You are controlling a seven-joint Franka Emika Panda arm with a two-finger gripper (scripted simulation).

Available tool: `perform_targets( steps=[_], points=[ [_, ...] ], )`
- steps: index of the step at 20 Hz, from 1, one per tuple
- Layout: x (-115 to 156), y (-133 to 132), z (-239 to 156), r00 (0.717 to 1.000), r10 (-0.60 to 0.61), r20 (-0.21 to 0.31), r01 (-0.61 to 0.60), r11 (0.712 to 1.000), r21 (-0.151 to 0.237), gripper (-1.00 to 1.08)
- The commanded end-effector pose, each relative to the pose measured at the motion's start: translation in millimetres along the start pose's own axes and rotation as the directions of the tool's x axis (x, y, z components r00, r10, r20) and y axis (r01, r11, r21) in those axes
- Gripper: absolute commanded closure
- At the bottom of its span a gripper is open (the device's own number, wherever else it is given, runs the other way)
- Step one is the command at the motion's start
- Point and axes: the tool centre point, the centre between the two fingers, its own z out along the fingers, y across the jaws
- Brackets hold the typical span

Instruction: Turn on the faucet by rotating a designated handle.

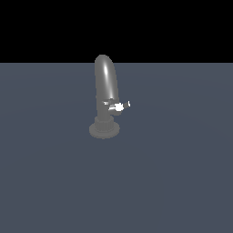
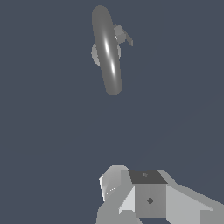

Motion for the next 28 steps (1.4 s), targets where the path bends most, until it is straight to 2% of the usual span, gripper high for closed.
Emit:
perform_targets(
  steps=[1,8,14,21,28],
  points=[
    [0.0,0.0,0.0,1.000,0.000,0.000,0.000,1.000,0.000,1.08],
    [5.6,-2.3,-0.3,1.000,0.015,0.019,-0.015,1.000,0.006,1.08],
    [19.5,-7.7,-0.6,0.996,0.052,0.066,-0.053,0.998,0.019,1.08],
    [47.3,-16.5,0.3,0.980,0.122,0.159,-0.129,0.991,0.038,1.08],
    [82.3,-24.4,4.7,0.940,0.202,0.274,-0.225,0.973,0.053,1.08]
  ],
)
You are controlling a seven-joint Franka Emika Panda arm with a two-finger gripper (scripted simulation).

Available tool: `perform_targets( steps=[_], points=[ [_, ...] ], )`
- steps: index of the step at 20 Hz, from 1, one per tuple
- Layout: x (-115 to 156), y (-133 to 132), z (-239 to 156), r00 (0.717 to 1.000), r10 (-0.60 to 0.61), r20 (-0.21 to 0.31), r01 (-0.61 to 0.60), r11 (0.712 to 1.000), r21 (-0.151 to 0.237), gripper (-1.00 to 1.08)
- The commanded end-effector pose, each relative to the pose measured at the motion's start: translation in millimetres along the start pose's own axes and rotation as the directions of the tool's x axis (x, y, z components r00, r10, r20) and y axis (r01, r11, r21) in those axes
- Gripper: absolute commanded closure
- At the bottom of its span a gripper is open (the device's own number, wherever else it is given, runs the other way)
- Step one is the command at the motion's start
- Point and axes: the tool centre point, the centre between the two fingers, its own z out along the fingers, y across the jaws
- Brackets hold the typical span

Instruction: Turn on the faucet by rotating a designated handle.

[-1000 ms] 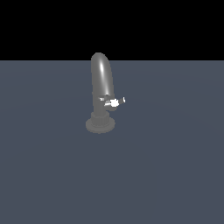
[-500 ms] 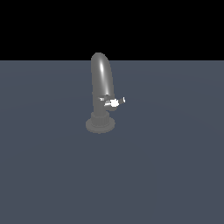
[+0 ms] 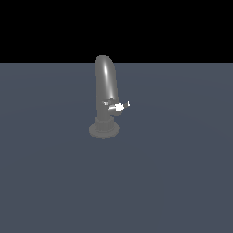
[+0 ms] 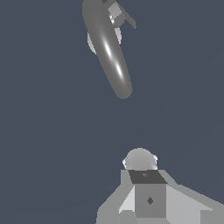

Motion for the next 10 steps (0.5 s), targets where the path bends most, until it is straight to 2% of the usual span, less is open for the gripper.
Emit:
perform_targets(
  steps=[1,10],
  points=[
    [12.3,-4.9,-0.7,0.999,0.034,0.042,-0.034,0.999,0.012,1.08],
    [58.2,-18.7,0.8,0.969,0.149,0.196,-0.160,0.986,0.044,1.08]
  ],
)
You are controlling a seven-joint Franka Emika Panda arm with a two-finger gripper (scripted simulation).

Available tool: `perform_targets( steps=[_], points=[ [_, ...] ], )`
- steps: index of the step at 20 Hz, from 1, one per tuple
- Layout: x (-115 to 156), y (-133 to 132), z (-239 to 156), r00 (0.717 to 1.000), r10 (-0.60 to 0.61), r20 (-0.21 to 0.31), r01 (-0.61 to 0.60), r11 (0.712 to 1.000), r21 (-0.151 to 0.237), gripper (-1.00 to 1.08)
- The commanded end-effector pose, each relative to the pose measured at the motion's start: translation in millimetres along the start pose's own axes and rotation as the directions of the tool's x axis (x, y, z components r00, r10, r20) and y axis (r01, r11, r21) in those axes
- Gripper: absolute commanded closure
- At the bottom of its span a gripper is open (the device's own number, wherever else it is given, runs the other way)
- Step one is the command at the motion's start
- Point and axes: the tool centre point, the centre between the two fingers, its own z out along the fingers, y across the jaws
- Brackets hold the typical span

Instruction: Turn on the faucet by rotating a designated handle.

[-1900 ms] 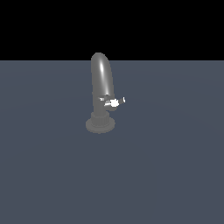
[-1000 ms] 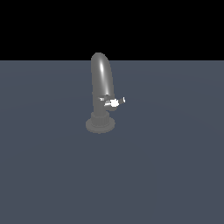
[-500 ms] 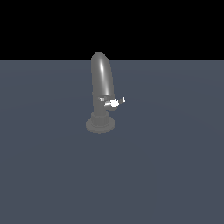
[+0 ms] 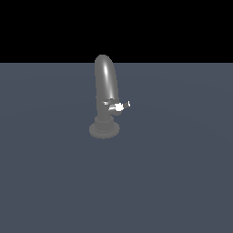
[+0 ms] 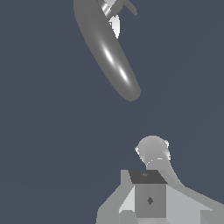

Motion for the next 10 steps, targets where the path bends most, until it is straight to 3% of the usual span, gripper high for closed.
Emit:
perform_targets(
  steps=[1,10],
  points=[
    [12.8,-5.0,-0.8,0.998,0.035,0.044,-0.035,0.999,0.012,1.08],
    [60.2,-18.8,0.6,0.967,0.153,0.203,-0.166,0.985,0.045,1.08]
  ],
)
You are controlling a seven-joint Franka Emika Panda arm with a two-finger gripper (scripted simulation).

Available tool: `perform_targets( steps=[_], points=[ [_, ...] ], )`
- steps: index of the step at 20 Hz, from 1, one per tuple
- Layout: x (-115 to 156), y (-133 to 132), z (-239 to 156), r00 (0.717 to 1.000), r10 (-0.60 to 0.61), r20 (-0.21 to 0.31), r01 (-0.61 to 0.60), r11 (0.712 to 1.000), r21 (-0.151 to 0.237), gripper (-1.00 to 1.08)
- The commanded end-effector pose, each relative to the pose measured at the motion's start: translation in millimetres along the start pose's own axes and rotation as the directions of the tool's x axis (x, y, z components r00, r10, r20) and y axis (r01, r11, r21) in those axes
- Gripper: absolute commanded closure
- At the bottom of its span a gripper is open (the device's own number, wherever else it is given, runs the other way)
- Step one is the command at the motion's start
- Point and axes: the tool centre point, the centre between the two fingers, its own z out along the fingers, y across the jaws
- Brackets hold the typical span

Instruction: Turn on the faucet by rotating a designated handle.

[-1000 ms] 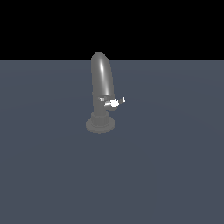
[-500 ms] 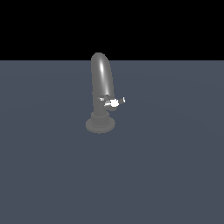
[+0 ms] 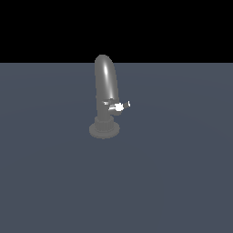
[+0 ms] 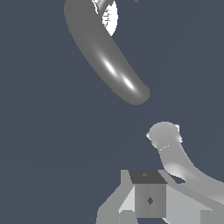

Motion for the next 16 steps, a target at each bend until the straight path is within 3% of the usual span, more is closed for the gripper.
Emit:
perform_targets(
  steps=[1,9,16],
  points=[
    [13.1,-5.0,-0.9,0.998,0.036,0.045,-0.036,0.999,0.013,1.08],
    [56.4,-17.6,-0.1,0.971,0.144,0.191,-0.155,0.987,0.044,1.08],
    [96.0,-24.5,5.5,0.918,0.232,0.322,-0.263,0.963,0.056,1.08]
  ],
)
